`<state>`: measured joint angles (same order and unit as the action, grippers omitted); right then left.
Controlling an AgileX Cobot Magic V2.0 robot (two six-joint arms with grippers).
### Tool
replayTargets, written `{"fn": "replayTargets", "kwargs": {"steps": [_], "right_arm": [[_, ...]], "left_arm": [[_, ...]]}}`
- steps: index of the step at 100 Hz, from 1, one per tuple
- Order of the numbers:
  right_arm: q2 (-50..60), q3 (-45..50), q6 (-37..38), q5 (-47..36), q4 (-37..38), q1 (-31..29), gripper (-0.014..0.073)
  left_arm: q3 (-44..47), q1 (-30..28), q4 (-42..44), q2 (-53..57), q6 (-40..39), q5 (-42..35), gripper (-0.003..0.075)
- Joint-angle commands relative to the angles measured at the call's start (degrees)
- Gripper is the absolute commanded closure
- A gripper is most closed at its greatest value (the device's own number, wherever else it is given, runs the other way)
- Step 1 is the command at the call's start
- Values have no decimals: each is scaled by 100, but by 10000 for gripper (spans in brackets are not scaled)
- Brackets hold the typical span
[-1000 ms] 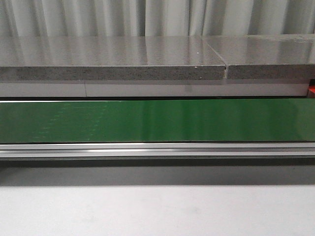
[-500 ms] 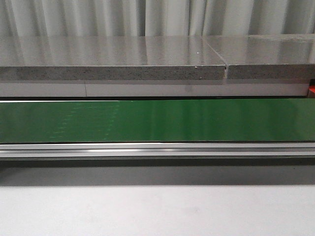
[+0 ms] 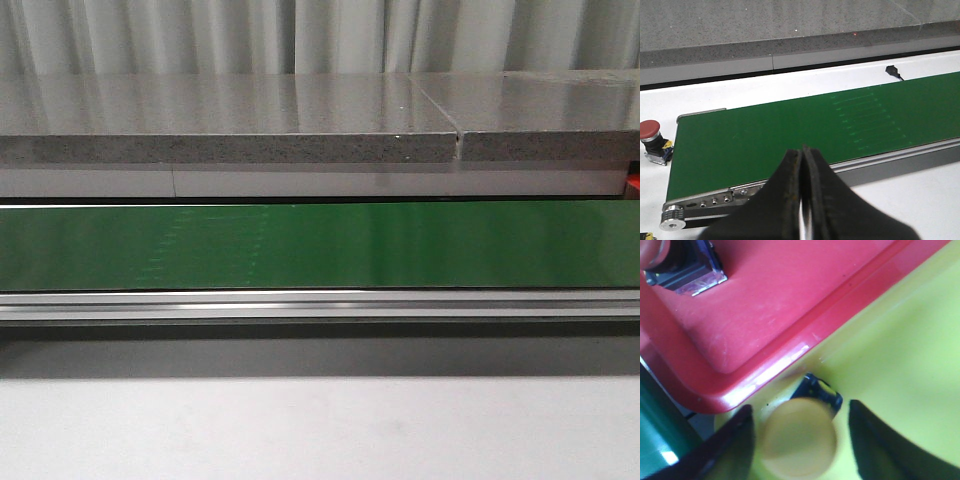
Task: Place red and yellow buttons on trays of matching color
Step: 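Raise the right gripper back above the belt's far end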
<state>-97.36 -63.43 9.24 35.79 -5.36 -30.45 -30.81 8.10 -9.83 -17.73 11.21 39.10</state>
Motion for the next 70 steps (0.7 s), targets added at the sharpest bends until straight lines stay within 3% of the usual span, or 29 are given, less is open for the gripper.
{"fn": "replayTargets", "kwargs": {"steps": [1, 36, 48, 60, 70], "right_arm": [[242, -132, 3, -154, -51, -39, 46], [975, -132, -91, -190, 128, -8, 61], [1323, -132, -147, -157, 263, 172, 221], [1647, -132, -147, -131, 378, 529, 471], [1905, -132, -147, -113, 458, 899, 627]], "left_arm": [[-154, 38, -105, -55, -37, -420, 741], [-154, 38, -105, -55, -37, -420, 741], [-154, 38, -105, -55, -37, -420, 741], [-154, 38, -105, -55, -37, -420, 741], [-154, 38, -105, -55, -37, -420, 741]]}}
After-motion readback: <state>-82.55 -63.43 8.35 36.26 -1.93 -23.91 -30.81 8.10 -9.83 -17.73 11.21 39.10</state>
